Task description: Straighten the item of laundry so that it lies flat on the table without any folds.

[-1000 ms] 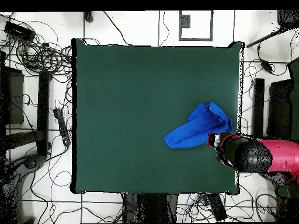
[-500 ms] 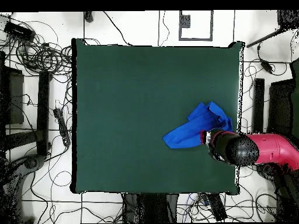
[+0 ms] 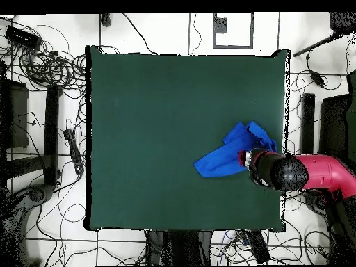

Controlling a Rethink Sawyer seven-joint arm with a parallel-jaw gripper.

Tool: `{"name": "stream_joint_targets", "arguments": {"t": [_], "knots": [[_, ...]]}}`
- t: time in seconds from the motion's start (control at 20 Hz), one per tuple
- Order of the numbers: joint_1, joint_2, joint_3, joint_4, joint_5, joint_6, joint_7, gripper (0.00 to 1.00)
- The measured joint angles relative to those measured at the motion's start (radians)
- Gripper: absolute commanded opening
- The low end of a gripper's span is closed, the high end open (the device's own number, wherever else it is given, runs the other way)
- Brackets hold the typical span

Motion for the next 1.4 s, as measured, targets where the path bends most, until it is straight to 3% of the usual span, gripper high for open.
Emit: {"name": "stream_joint_targets", "arguments": {"t": [0.85, 1.4], "knots": [[0.0, 0.12, -0.016, -0.079, -0.093, -0.043, 0.0, 1.0], [-0.019, 0.128, -0.016, -0.084, -0.096, -0.043, 0.0, 1.0]]}}
